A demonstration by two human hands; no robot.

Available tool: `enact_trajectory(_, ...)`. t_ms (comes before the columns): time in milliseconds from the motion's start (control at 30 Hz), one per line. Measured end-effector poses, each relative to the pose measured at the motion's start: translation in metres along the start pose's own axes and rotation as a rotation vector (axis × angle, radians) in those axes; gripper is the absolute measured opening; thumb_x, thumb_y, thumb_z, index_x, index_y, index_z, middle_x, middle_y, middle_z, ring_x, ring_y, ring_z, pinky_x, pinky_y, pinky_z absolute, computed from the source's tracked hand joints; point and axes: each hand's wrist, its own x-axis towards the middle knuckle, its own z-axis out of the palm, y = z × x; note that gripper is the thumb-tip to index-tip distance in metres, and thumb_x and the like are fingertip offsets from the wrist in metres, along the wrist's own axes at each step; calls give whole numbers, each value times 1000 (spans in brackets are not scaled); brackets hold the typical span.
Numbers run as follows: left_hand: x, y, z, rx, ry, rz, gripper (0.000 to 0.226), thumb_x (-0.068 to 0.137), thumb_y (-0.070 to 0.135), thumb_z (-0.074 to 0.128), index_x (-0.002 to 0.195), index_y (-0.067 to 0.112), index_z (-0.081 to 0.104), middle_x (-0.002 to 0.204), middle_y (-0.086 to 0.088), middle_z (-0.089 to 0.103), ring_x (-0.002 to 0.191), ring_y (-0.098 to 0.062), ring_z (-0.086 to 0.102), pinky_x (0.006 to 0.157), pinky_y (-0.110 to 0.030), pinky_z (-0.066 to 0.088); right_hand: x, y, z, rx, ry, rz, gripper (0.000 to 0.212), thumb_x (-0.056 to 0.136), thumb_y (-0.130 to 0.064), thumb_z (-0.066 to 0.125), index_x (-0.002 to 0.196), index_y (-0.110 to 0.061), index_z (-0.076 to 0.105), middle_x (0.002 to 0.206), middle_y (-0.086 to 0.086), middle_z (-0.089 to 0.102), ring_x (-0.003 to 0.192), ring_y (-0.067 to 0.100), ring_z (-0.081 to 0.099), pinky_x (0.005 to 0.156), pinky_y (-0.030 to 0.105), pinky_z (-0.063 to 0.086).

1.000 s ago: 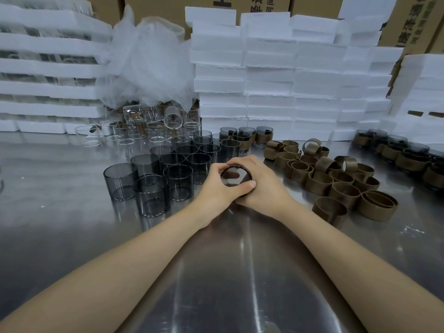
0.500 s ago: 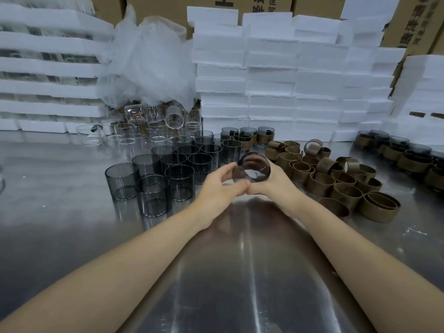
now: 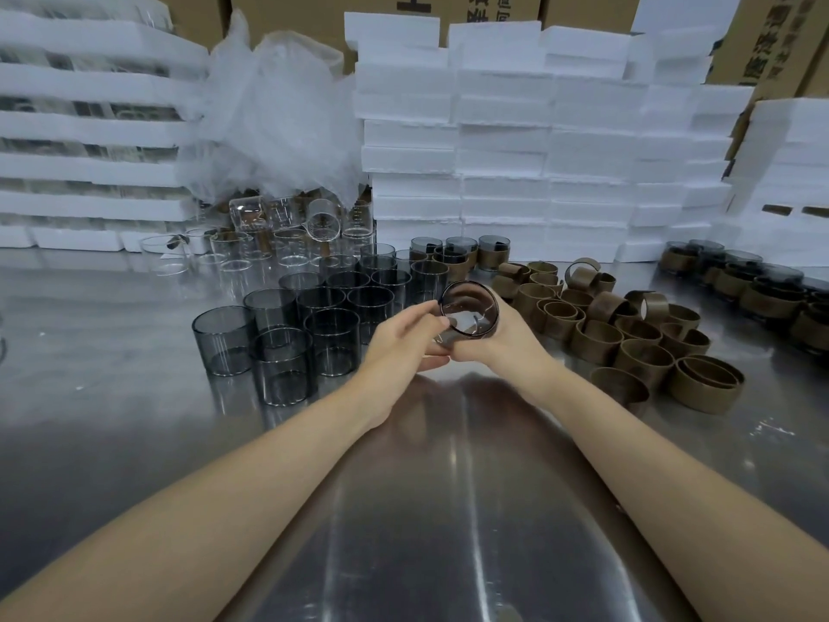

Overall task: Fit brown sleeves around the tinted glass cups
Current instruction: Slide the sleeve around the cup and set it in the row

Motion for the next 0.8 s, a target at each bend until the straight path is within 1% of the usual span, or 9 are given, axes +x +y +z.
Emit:
enact_trajectory(133, 2, 1, -2, -65, 14, -31, 29, 101, 25, 46, 121, 11, 61, 114, -12, 71, 91, -23, 72, 76, -27, 56, -3, -3, 0, -137, -28, -91, 66, 54, -5, 70, 113, -30, 55, 111, -9, 62, 105, 2, 59, 86, 13, 44)
enact_trajectory(267, 4, 1, -1, -87, 70, -32, 42, 104, 39, 37, 119, 10, 62, 113, -11, 72, 105, -27, 68, 87, -34, 55, -7, -1, 5, -270, -56, -232, 64, 63, 2, 82, 114, -27, 55, 119, -1, 53, 110, -1, 53, 91, 10, 41)
enact_trajectory(333, 4, 0, 1, -32, 82, -19, 51, 105, 46, 24, 116, 20, 66, 114, -4, 71, 110, -20, 65, 98, -39, 49, -9, -4, 11, -145, -18, -88, 56, 70, -17, 86, 114, -32, 54, 116, -5, 58, 101, -4, 58, 84, 10, 44)
enact_trajectory(400, 1, 0, 3, 8, 40, 16, 55, 101, 56, 21, 125, 30, 62, 123, 4, 66, 119, -14, 59, 109, -43, 40, -7, -6, 16, 133, 2, 116, 62, 76, -39, 79, 127, -23, 47, 118, 4, 62, 98, 10, 65, 82, 22, 50)
enact_trajectory(500, -5, 2, 6, 23, -62, 95, 72, 78, 69, 39, 142, 36, 42, 141, 10, 51, 130, -5, 45, 108, -22, 37, -4, -9, 15, 567, -139, 375, 59, 84, -59, 55, 121, -14, 57, 104, 16, 65, 77, 22, 65, 73, 29, 54)
enact_trajectory(533, -6, 2, 7, 51, -96, 114, 78, 74, 66, 47, 145, 38, 35, 145, 9, 47, 130, -2, 44, 99, -12, 39, -4, -10, 15, 674, -176, 452, 58, 86, -63, 50, 112, -14, 65, 100, 15, 66, 77, 21, 64, 74, 29, 55)
enact_trajectory(600, -8, 0, 8, 57, -126, 168, 80, 76, 45, 69, 146, 43, 30, 146, 9, 47, 127, 1, 49, 90, -7, 44, -5, -10, 16, 876, -241, 591, 61, 86, -66, 49, 101, -12, 72, 100, 12, 69, 83, 21, 68, 78, 30, 57)
enact_trajectory(667, -8, -2, 5, 50, -90, 223, 75, 79, 21, 78, 137, 47, 37, 136, 15, 51, 126, 2, 51, 95, -9, 44, -6, -8, 18, 985, -297, 648, 62, 86, -66, 50, 102, -11, 72, 97, 10, 72, 82, 21, 71, 75, 29, 59)
enact_trajectory(800, -6, -3, 2, 85, 1, 270, 51, 82, 11, 76, 123, 35, 57, 116, 8, 66, 111, -6, 62, 97, -24, 51, -5, -10, 20, 978, -306, 664, 57, 86, -63, 54, 104, -10, 66, 95, 12, 70, 82, 22, 69, 72, 31, 58)
